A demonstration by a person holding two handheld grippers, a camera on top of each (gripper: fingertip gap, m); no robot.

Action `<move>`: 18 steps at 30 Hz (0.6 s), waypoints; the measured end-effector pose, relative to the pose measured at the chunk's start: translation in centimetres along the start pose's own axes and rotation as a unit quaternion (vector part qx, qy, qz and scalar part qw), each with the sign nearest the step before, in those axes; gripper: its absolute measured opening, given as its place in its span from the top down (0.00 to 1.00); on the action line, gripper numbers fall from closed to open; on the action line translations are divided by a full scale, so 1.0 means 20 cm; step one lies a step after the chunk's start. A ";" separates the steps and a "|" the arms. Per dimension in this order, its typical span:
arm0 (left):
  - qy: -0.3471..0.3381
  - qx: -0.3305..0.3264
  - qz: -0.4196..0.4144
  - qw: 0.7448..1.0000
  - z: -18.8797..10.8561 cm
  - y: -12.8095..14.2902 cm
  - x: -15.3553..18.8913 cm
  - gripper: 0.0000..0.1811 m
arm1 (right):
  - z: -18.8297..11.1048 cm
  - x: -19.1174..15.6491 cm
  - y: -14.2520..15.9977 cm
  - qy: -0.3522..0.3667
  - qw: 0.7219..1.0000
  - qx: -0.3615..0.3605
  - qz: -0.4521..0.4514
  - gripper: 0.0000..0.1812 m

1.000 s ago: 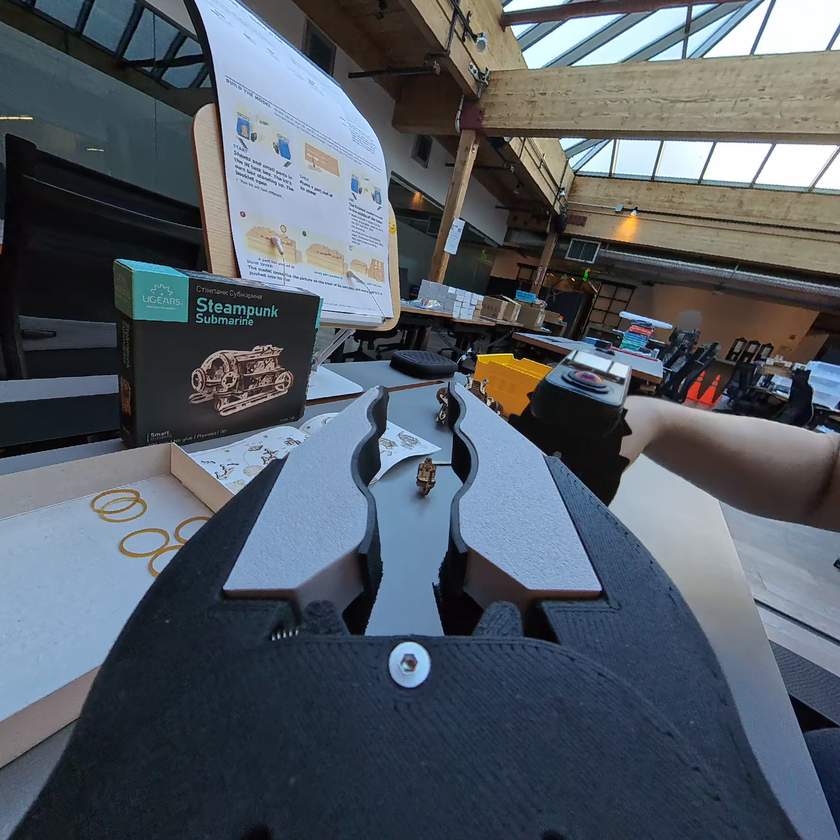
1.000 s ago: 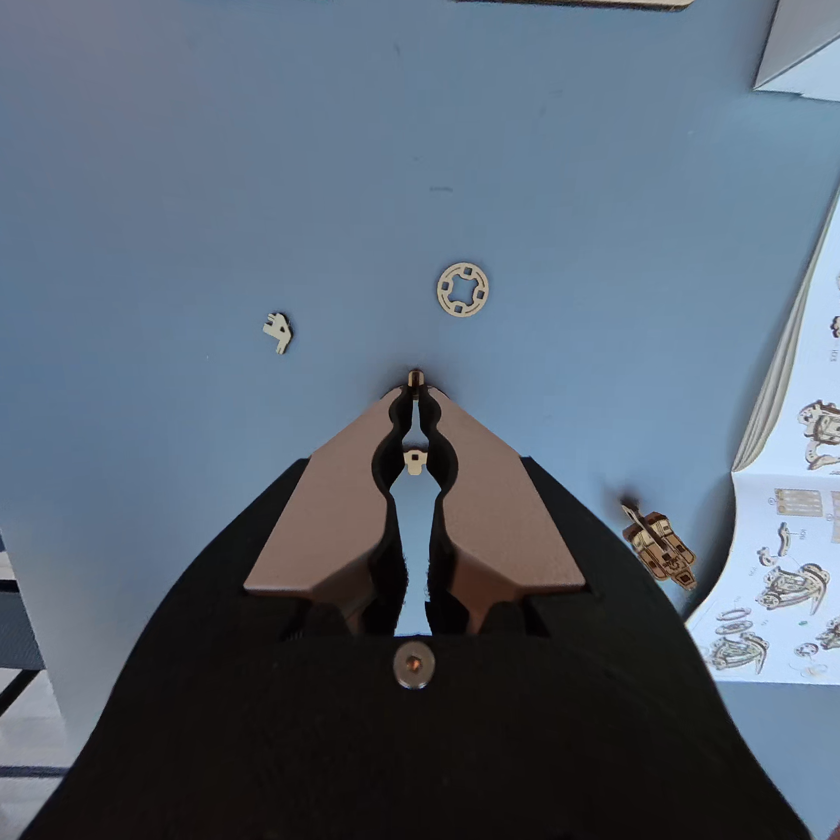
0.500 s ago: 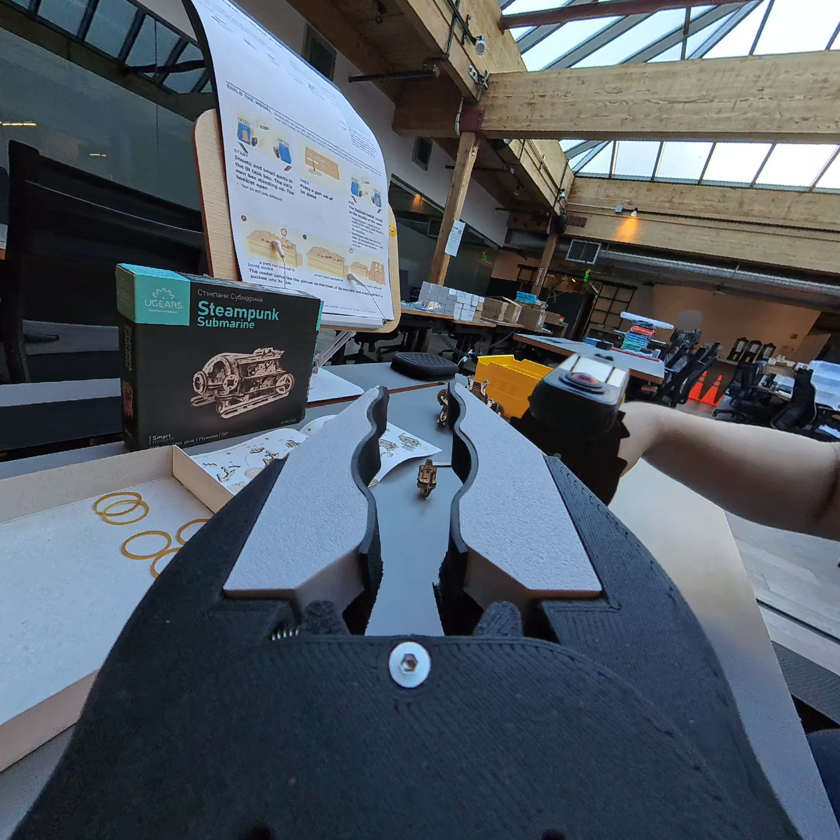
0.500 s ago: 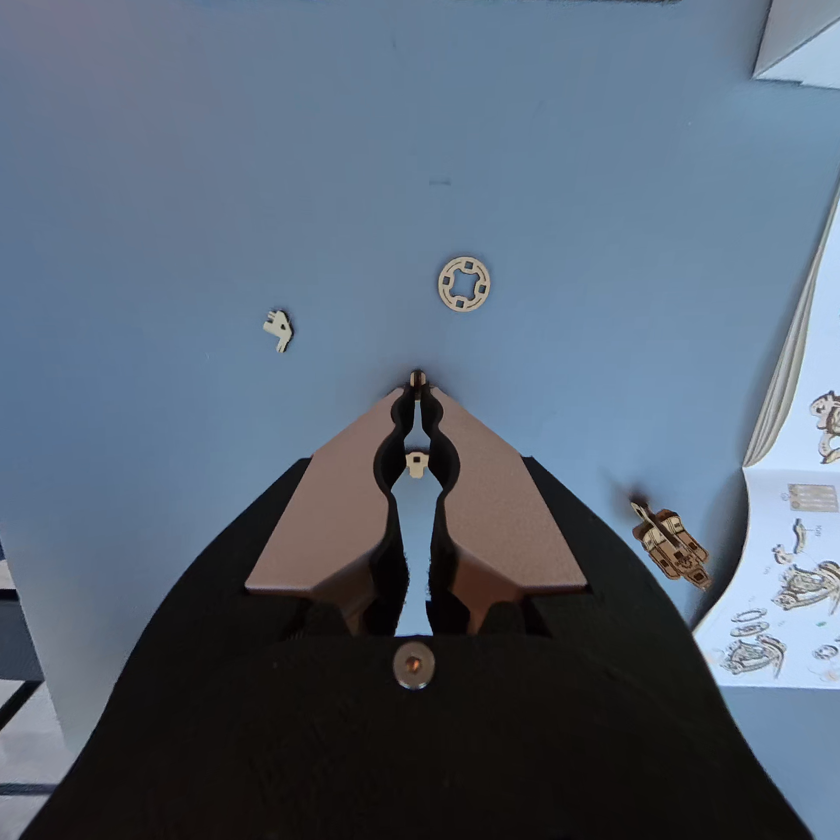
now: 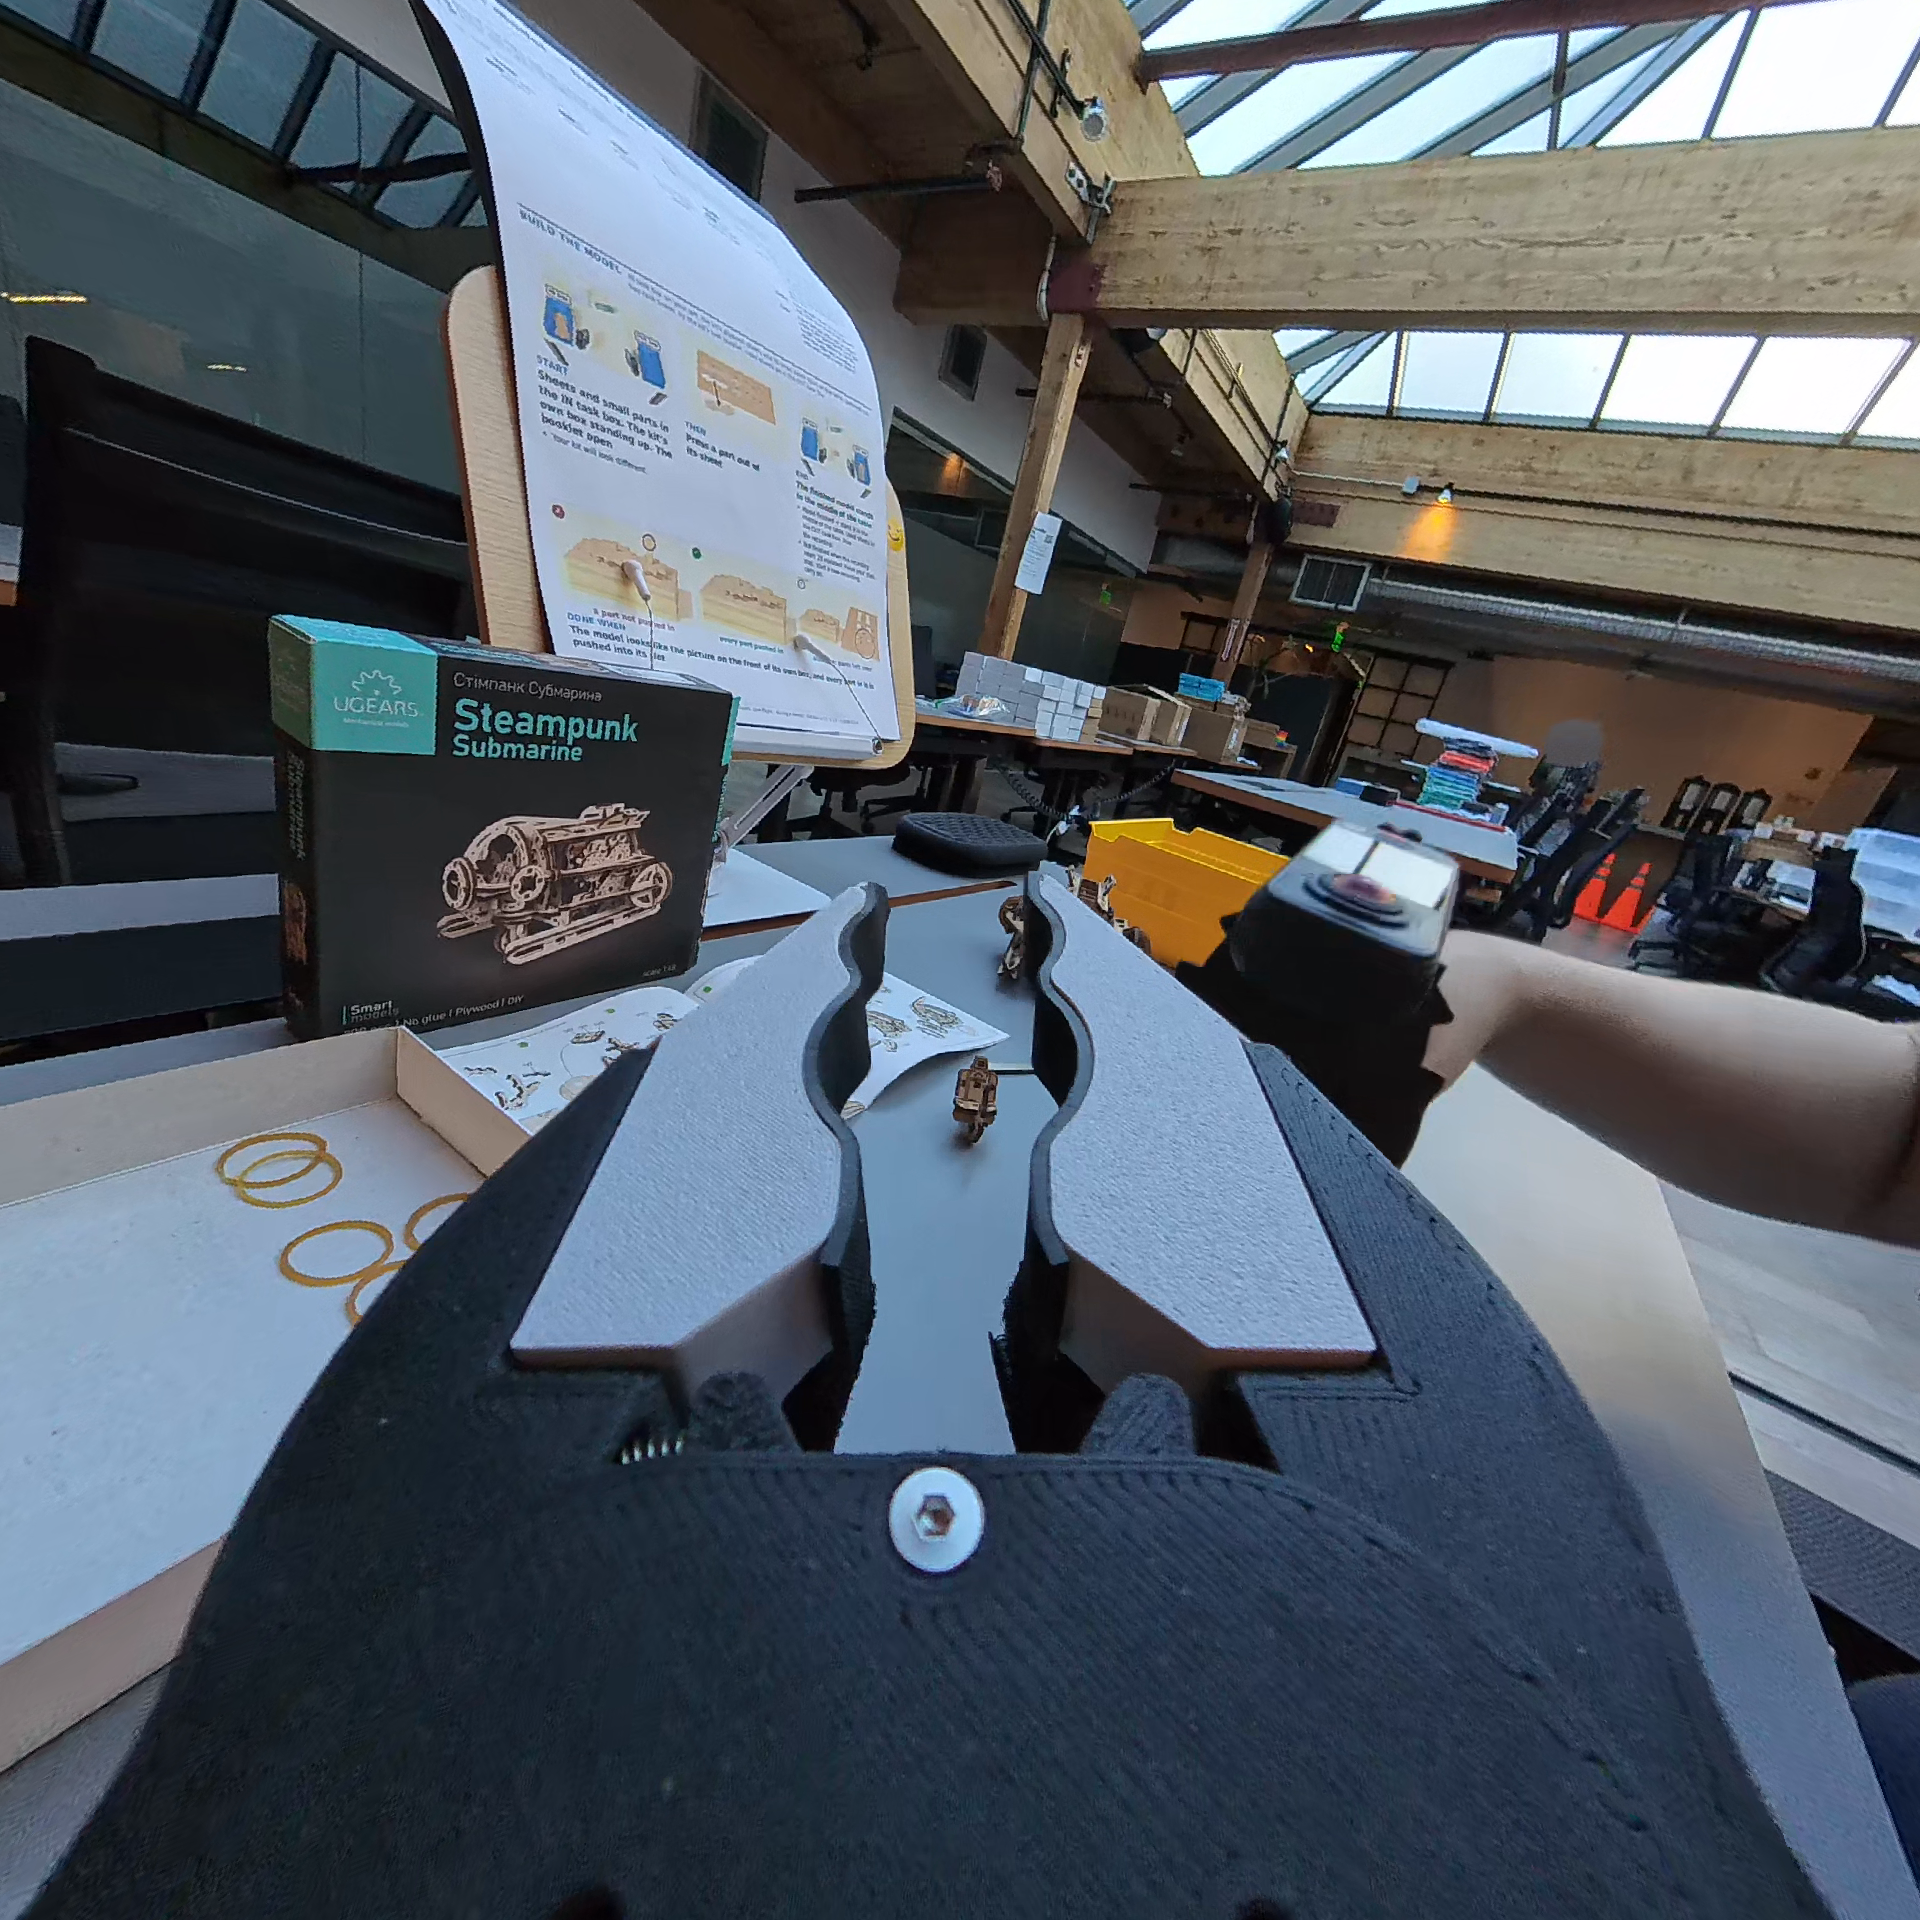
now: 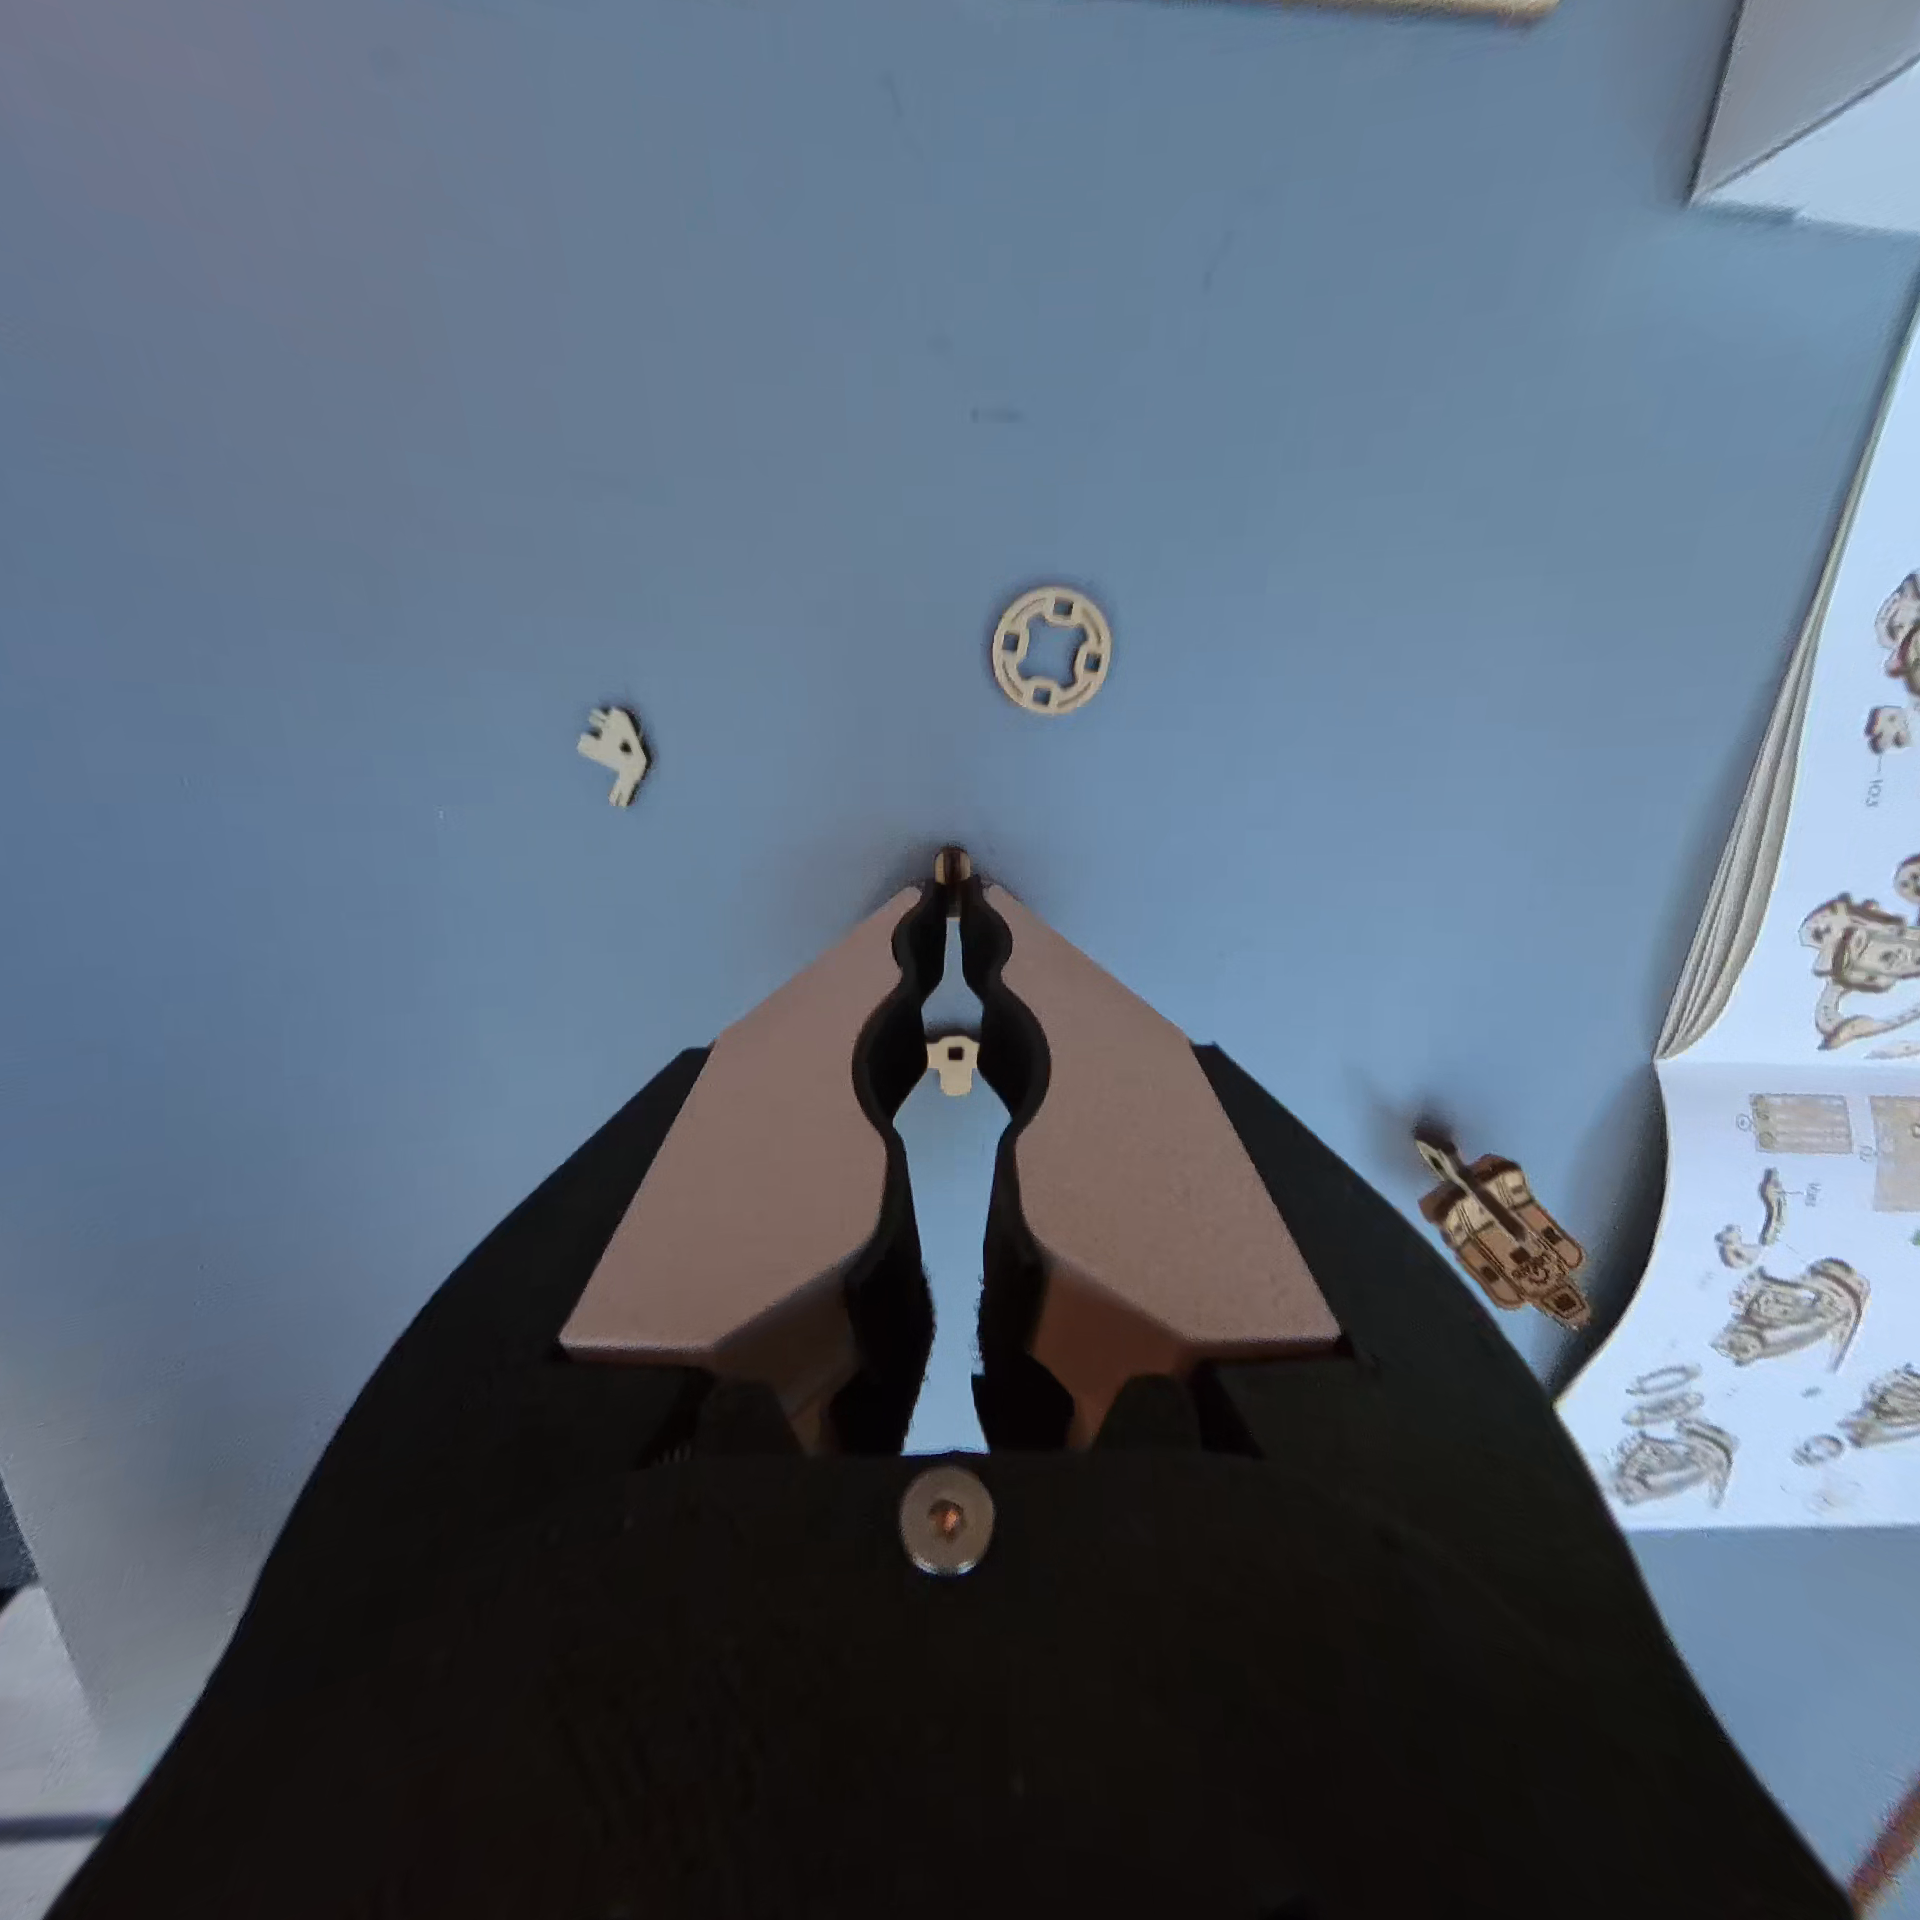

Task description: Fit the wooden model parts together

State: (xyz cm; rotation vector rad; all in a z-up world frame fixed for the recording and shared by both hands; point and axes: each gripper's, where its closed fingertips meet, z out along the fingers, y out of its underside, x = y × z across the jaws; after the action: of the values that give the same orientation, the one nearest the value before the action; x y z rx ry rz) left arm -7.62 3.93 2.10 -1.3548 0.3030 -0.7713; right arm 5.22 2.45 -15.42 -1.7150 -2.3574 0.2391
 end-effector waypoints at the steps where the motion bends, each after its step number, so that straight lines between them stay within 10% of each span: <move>1: 0.000 -0.001 -0.001 1.000 0.00 0.00 0.00 0.87 | 0.00 0.01 0.02 0.005 1.000 -0.015 -0.005 1.00; 18: 0.000 0.006 -0.004 1.000 -0.01 -0.02 0.00 0.87 | -0.07 0.03 0.00 -0.008 0.999 0.020 0.027 0.94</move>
State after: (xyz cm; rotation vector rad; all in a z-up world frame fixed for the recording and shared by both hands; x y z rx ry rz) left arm -7.88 3.79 2.38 -1.3449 0.2938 -0.7784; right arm 5.41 3.01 -14.01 -1.7671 -2.3036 0.3071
